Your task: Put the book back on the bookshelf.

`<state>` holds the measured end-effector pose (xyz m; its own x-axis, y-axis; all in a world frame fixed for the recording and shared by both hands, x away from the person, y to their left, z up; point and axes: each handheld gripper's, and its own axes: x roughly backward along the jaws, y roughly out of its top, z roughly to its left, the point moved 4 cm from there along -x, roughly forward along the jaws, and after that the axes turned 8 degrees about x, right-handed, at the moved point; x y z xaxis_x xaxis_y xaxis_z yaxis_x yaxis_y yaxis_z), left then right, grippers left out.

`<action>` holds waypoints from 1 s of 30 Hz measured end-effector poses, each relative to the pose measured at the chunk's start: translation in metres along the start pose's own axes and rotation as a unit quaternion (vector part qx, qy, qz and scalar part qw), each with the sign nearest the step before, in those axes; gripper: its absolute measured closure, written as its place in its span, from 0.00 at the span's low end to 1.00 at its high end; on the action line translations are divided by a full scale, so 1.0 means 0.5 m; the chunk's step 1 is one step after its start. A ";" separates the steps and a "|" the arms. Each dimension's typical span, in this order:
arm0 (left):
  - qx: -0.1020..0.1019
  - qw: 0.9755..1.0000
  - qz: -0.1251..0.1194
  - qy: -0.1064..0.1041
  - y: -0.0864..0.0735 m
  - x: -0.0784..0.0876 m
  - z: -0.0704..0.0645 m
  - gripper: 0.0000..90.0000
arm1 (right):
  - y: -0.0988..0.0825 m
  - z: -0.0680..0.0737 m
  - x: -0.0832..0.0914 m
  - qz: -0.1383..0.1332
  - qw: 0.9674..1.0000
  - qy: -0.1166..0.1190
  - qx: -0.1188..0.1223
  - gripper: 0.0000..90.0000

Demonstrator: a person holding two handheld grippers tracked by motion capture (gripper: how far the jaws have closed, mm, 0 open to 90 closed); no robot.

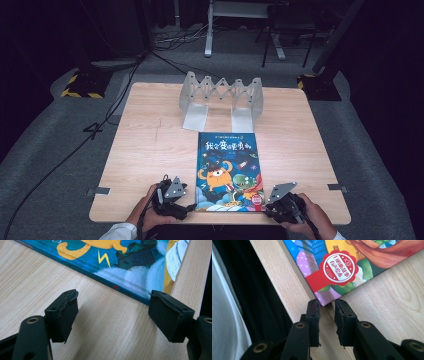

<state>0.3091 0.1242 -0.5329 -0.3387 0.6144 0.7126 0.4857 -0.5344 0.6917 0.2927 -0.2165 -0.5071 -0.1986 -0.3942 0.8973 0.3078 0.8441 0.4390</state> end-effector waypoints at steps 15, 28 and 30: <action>0.000 1.000 0.000 0.004 0.000 0.000 0.001 0.25 | -0.009 -0.017 0.005 -0.122 0.992 0.040 -0.016 0.71; 0.000 1.000 0.000 0.004 0.000 0.000 0.001 0.25 | 0.016 -0.050 0.022 -0.190 0.977 0.076 -0.053 0.42; -0.001 1.000 0.000 0.004 0.000 0.000 0.001 0.25 | 0.022 -0.057 0.022 -0.199 0.975 0.086 -0.055 0.39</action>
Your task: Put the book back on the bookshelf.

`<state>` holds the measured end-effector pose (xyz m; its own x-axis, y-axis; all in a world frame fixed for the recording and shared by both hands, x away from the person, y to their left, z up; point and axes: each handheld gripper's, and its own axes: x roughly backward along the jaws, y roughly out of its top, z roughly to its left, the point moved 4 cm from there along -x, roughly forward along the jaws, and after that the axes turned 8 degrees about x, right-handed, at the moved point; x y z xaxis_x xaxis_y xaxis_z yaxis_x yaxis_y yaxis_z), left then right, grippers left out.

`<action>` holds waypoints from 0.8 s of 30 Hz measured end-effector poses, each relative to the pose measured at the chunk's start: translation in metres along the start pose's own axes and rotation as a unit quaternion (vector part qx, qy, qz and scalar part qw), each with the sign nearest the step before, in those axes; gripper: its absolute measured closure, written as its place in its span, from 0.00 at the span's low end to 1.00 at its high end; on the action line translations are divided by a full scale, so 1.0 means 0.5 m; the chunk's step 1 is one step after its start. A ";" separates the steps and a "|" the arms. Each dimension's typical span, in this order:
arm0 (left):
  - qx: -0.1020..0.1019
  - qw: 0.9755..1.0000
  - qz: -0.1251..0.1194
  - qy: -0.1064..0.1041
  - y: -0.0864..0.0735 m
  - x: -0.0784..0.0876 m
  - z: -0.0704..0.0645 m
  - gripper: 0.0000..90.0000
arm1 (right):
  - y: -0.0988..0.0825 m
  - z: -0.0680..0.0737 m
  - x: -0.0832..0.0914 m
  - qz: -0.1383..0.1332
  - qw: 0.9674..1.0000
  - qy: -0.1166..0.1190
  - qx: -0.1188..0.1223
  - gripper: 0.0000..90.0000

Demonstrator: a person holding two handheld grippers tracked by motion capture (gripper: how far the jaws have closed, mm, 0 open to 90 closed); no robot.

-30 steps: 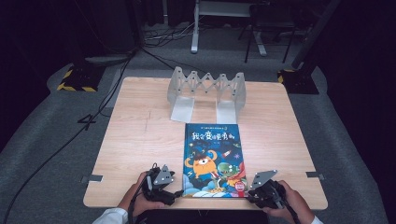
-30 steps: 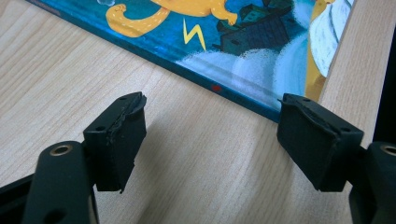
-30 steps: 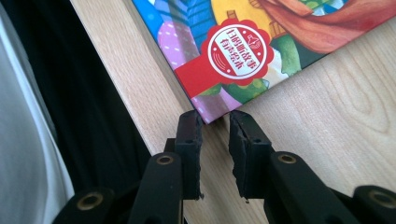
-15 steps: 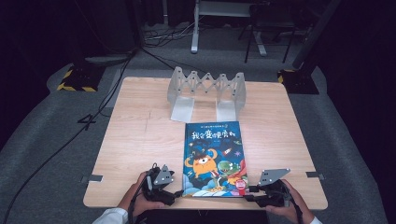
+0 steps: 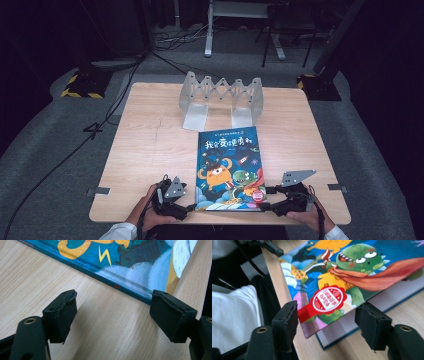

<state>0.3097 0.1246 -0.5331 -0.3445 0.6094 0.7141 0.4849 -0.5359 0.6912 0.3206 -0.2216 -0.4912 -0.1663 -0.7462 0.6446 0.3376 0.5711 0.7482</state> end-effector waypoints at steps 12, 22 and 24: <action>0.000 1.000 0.000 0.000 0.000 0.000 0.000 0.25 | 0.052 -0.038 -0.005 -0.031 0.999 0.017 -0.009 0.35; -0.001 1.000 0.000 -0.001 0.000 0.000 0.000 0.25 | 0.093 -0.095 -0.045 -0.043 0.999 0.011 -0.018 0.34; -0.001 1.000 0.000 -0.001 0.000 0.000 0.000 0.25 | 0.095 -0.103 -0.055 -0.042 0.999 0.015 -0.017 0.33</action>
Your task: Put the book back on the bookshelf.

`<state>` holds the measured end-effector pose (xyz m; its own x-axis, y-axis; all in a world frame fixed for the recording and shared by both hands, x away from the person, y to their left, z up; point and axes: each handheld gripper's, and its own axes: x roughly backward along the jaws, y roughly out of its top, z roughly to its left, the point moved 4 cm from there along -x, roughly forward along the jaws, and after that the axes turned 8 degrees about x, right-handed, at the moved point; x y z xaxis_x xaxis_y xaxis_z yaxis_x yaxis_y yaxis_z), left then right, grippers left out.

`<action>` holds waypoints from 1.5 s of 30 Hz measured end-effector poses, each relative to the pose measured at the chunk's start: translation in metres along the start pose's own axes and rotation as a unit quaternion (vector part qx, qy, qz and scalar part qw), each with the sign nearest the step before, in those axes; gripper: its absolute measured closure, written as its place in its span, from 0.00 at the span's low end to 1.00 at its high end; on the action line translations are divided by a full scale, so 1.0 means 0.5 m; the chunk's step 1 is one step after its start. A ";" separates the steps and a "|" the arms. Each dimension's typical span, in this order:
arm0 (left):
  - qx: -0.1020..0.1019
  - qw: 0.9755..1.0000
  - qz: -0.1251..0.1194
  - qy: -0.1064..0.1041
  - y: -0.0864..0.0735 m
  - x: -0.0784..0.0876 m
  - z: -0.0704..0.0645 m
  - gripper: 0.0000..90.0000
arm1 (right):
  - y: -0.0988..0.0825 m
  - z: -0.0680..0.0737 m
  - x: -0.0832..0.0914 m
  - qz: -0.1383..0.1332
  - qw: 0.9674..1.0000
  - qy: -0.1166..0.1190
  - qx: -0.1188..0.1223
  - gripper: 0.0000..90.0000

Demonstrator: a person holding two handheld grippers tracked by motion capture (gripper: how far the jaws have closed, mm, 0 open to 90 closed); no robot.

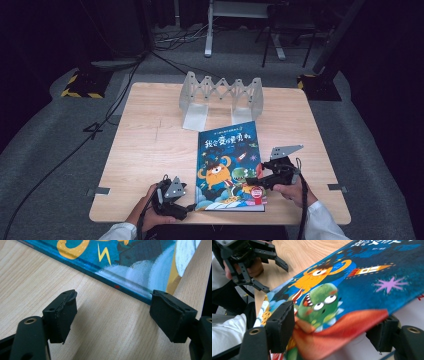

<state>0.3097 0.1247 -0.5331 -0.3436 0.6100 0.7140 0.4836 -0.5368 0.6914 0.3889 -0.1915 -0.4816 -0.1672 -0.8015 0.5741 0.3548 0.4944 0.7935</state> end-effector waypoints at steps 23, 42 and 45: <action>0.020 1.000 -0.003 0.018 -0.028 0.030 0.026 0.25 | 0.011 0.039 -0.021 -0.041 0.998 0.038 0.022 0.51; 0.024 1.000 0.000 0.019 -0.024 0.027 0.034 0.21 | 0.019 0.083 -0.012 -0.065 0.994 -0.001 0.083 0.51; 0.026 0.999 0.003 0.021 -0.022 0.025 0.034 0.20 | 0.020 0.097 -0.002 -0.075 0.991 -0.018 0.108 0.51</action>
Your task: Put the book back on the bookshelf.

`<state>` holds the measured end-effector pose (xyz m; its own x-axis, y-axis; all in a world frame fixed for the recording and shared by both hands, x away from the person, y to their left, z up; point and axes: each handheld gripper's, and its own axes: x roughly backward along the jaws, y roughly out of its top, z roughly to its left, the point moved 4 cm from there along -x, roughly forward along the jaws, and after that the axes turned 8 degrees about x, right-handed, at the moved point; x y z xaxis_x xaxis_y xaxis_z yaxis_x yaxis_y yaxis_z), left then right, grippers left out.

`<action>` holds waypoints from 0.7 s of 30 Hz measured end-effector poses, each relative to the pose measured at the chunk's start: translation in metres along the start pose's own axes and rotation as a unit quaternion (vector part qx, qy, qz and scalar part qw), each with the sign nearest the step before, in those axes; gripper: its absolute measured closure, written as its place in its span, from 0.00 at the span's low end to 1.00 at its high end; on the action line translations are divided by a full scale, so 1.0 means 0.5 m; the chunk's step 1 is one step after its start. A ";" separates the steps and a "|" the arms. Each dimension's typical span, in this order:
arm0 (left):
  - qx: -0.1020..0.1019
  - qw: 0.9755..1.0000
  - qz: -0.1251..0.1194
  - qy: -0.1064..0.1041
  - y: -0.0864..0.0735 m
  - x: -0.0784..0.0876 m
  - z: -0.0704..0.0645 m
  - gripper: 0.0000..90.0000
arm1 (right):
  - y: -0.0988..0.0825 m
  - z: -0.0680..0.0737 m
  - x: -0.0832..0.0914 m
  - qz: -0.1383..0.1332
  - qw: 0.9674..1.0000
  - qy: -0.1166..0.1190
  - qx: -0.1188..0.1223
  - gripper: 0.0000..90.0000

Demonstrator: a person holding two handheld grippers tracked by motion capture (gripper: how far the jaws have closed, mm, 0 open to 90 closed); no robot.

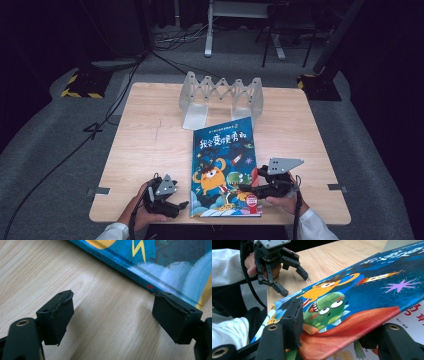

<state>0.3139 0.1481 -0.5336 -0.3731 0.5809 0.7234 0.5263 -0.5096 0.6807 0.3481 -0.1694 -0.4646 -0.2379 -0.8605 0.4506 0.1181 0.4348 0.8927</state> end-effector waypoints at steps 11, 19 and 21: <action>0.033 0.999 0.007 0.005 0.028 -0.019 -0.002 0.18 | 0.007 0.015 0.021 -0.009 0.998 -0.036 0.043 0.51; 0.054 0.997 -0.017 -0.056 0.058 -0.026 -0.010 0.18 | 0.007 0.013 0.027 -0.012 0.997 -0.046 0.053 0.51; 0.053 0.996 -0.014 -0.067 0.068 -0.036 -0.014 0.18 | 0.007 0.014 0.028 -0.013 0.997 -0.046 0.056 0.51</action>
<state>0.3329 0.1161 -0.5226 -0.2866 0.6767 0.6782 0.5979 -0.4267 0.6785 0.3384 -0.1779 -0.4552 -0.3284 -0.8460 0.4200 0.0033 0.4437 0.8962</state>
